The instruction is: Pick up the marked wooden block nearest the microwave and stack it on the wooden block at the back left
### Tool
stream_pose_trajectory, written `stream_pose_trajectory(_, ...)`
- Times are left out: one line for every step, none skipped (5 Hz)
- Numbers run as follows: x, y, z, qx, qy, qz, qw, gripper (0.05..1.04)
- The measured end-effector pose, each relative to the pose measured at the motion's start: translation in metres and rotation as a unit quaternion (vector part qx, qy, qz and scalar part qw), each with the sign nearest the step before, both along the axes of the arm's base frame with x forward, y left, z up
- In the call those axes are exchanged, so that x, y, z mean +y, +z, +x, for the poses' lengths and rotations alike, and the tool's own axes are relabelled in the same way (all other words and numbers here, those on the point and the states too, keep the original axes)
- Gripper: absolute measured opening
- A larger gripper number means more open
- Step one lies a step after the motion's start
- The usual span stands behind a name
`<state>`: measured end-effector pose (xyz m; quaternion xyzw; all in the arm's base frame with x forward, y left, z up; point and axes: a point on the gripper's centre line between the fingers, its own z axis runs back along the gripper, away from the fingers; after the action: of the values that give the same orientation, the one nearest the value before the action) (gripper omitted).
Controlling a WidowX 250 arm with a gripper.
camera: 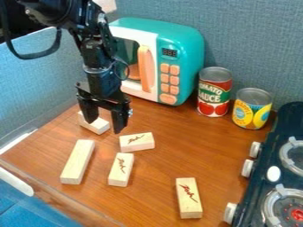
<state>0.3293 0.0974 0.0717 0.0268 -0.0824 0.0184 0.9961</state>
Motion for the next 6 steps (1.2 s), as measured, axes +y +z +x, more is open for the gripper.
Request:
stream_pose_trajectory(0.0, -0.01, 0.013, 0.008, -0.063, -0.008, 0.9979, 1.001)
stream_pose_trajectory(0.006, -0.018, 0.022, 0.013, -0.101, -0.014, 0.9947, 1.001)
stream_pose_trajectory(0.006, -0.027, 0.037, -0.003, -0.183, -0.035, 0.9825, 1.001)
stream_pose_trajectory(0.006, -0.03, 0.047, -0.016, -0.231, -0.054, 0.9712, 1.001)
stream_pose_trajectory(-0.001, -0.029, 0.047, -0.019, -0.249, -0.069, 0.9659, 1.001)
stream_pose_trajectory(-0.017, -0.028, 0.045, -0.017, -0.267, -0.092, 0.9591, 1.001)
